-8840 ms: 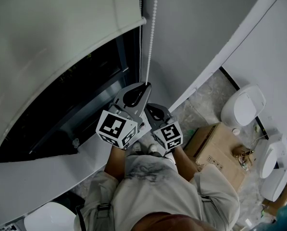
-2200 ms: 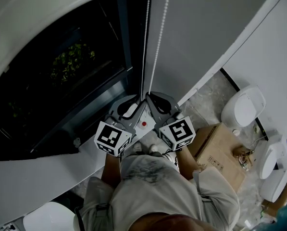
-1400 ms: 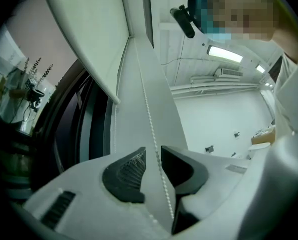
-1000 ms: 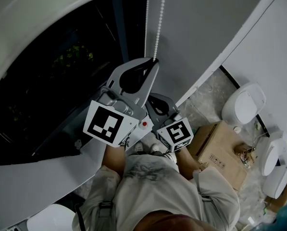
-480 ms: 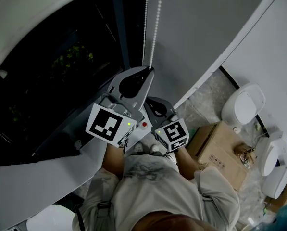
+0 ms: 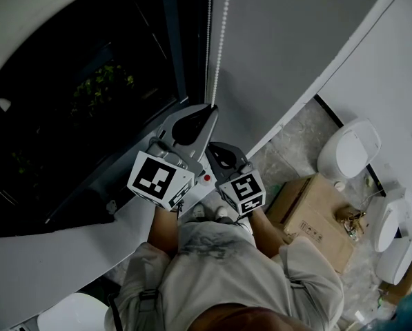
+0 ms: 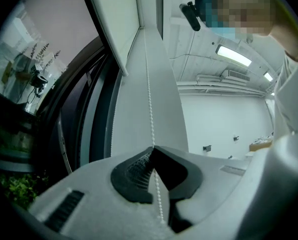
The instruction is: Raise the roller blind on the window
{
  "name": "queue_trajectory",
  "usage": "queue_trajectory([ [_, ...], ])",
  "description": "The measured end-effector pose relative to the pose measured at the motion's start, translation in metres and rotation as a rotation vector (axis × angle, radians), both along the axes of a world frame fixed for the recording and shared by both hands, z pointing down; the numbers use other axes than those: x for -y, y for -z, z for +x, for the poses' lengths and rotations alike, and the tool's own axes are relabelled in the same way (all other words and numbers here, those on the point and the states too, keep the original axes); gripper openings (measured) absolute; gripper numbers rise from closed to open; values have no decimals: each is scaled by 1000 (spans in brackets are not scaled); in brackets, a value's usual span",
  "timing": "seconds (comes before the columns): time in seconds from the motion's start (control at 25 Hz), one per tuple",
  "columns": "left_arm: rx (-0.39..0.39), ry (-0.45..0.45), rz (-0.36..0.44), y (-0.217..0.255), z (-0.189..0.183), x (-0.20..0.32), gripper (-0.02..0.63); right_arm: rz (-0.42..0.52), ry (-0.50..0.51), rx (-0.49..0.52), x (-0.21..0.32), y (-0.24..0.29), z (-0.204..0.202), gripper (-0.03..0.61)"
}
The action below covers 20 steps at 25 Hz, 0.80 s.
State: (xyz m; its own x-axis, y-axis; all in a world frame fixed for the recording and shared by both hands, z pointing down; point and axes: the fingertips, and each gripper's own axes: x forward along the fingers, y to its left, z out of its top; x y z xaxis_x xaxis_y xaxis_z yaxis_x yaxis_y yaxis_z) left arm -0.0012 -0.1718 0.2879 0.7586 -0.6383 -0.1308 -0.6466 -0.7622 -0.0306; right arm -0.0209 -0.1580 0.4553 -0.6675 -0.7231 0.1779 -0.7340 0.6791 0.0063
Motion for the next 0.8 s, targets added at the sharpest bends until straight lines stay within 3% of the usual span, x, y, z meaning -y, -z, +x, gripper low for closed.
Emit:
queue_trajectory([
  [0.8,0,1,-106,-50,-5,1,11,-82,11,-36,-3,-49,-5,11],
])
